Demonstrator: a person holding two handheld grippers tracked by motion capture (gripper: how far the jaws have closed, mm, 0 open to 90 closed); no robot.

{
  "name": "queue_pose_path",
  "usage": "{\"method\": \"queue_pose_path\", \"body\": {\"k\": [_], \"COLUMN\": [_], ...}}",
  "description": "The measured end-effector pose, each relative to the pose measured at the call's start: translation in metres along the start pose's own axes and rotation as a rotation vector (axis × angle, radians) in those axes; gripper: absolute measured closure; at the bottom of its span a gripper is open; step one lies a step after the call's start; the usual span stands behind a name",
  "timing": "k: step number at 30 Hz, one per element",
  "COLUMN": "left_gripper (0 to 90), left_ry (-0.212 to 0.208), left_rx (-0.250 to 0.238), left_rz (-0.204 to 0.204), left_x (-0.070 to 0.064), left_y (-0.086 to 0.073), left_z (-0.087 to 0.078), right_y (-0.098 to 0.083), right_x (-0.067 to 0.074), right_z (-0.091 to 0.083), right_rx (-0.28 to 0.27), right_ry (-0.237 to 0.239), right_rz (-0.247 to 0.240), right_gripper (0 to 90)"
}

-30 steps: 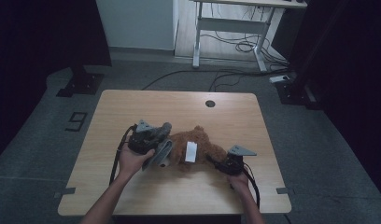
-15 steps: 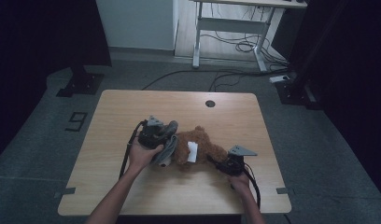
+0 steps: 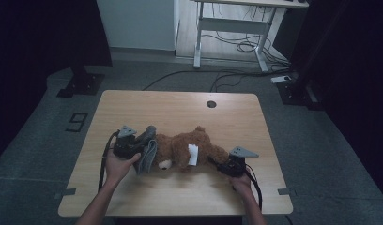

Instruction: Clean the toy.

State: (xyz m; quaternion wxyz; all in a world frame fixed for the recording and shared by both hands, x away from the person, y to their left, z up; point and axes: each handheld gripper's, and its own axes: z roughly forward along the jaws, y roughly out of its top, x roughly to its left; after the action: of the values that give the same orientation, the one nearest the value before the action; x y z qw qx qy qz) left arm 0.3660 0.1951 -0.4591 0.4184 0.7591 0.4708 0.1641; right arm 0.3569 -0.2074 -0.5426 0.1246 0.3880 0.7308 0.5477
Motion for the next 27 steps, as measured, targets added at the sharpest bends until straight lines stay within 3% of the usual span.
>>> {"method": "queue_pose_path", "body": {"k": [5, 9, 14, 18, 20, 22, 27], "left_gripper": [79.5, 79.5, 79.4, 79.4, 79.5, 79.6, 80.0], "left_ry": [0.014, -0.004, -0.026, -0.029, -0.056, -0.077, -0.084], "left_rx": [-0.015, -0.043, -0.016, 0.062, 0.078, 0.083, 0.065], "left_rz": [0.011, 0.075, 0.111, 0.083, 0.058, 0.047, 0.080], "left_x": [-0.001, -0.024, -0.046, -0.042, -0.038, -0.036, -0.042], "left_y": [0.014, 0.045, 0.069, 0.063, 0.055, 0.046, 0.032], "left_z": [-0.005, -0.004, 0.019, 0.046, 0.052, 0.053, 0.044], "right_y": [0.000, 0.000, 0.000, 0.001, 0.001, 0.001, 0.002], "right_x": [-0.001, -0.001, -0.001, -0.002, -0.002, -0.002, -0.002], "right_z": [0.000, 0.000, -0.001, -0.002, -0.002, -0.003, -0.006], "right_rx": [0.002, 0.000, 0.002, 0.005, 0.004, 0.006, 0.002], "right_ry": [0.000, -0.001, -0.003, 0.000, 0.004, 0.009, 0.023], "right_rz": [0.000, 0.007, 0.002, -0.007, -0.006, -0.003, -0.003], "right_gripper": [62.5, 62.4, 62.3, 61.5, 61.1, 60.0, 48.9]}}
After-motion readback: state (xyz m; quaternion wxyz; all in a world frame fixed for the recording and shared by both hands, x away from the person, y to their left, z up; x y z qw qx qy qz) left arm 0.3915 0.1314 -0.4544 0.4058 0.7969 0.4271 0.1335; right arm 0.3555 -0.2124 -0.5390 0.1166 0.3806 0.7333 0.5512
